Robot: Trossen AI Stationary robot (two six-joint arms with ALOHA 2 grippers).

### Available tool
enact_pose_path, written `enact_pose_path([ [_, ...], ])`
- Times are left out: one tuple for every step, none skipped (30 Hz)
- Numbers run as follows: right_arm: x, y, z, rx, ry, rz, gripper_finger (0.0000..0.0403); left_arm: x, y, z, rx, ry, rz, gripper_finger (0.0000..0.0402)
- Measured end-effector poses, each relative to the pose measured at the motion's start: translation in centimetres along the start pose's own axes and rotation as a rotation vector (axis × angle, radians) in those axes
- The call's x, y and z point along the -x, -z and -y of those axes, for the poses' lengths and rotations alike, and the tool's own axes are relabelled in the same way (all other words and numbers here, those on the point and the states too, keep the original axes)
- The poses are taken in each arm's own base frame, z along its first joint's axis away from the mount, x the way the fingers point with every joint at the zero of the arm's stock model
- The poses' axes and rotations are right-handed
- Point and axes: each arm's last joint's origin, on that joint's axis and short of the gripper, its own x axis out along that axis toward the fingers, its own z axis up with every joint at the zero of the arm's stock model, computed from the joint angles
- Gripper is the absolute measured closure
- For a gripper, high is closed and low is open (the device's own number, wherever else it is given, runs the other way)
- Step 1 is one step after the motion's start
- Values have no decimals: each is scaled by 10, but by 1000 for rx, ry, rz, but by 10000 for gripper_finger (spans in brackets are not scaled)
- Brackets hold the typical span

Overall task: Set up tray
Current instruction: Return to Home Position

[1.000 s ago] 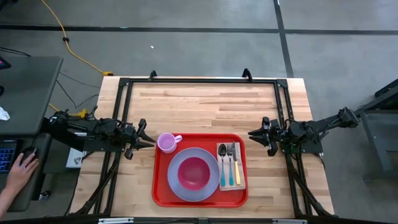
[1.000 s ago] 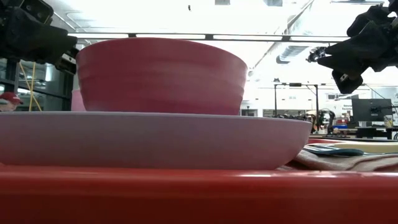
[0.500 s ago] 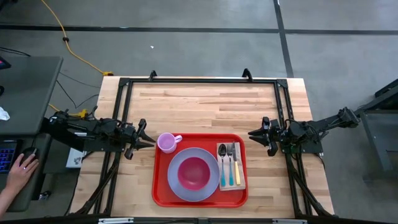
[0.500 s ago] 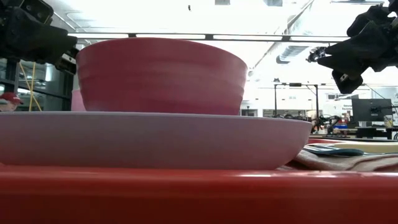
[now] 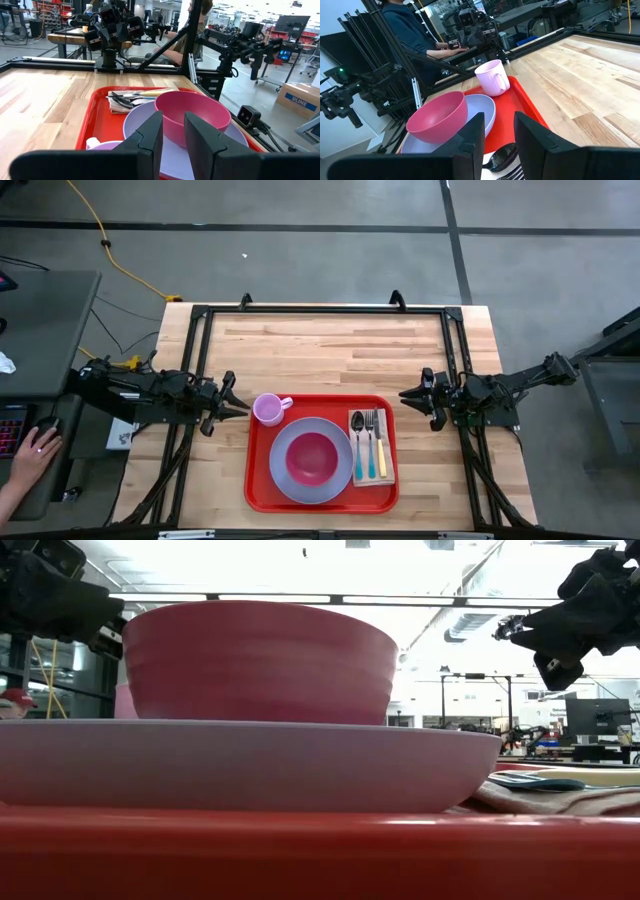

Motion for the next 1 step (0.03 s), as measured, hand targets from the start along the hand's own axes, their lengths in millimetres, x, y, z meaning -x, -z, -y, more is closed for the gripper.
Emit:
enact_pose_path([
  [0,0,0,0,0,0,320,0,0,0,0,0,0,291],
])
